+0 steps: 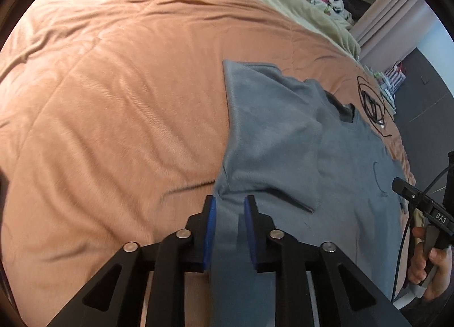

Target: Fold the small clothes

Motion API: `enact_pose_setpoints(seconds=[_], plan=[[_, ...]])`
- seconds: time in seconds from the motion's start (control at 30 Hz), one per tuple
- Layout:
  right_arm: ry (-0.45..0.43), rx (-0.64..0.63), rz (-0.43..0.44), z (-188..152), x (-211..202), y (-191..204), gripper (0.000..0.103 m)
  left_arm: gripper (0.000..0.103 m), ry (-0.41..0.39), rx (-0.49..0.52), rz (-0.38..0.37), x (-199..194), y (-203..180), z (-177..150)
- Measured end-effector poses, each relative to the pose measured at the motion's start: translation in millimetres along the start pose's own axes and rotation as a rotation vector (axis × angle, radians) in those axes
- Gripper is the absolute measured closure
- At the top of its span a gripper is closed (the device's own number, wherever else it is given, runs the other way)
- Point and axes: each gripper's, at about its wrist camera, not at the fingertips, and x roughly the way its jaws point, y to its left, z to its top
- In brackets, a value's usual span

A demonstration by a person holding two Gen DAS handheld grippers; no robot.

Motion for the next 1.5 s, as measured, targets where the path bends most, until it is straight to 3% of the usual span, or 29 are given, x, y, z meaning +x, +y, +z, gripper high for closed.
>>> enact_pose_setpoints(seconds=[0.07, 0.17, 0.23, 0.3, 0.4, 1.17, 1.5], plan=[[-0.004, 0.005, 0.002, -5.1, -11.0, -1.0, 0.02, 0.071, -0.014, -0.01, -0.002, -11.5, -4.3, -7.5], [-0.019, 0.002, -0.005, -13.8, -30.7, -1.4, 0.016, 0.052, -0.034, -0.015, 0.0, -25.5, -12.6, -15.8], [-0.031, 0.0, -0.012, -19.4, -44.2, -1.9, 0.008, 0.025, -0.058, -0.012, 0.01, -36.8, -18.8, -22.7], [-0.047, 0.001, -0.022, -25.2, -57.9, -3.2, 0.0, 0.013, -0.09, -0.01, 0.017, -47.6, -24.9, -28.8], [-0.073, 0.0, -0.043, -35.5, -79.7, -2.9, 0.0, 0.005, -0.132, -0.001, 0.022, -64.8, -36.1, -38.0], [-0.181, 0.142, -0.119, -146.7, -257.1, -6.9, 0.0, 0.002, -0.222, 0.145, -0.093, -171.0, -144.4, -119.7], [-0.238, 0.192, -0.127, -191.2, -312.1, -29.0, 0.0, 0.002, -0.23, 0.209, -0.119, -187.6, -193.5, -150.2]])
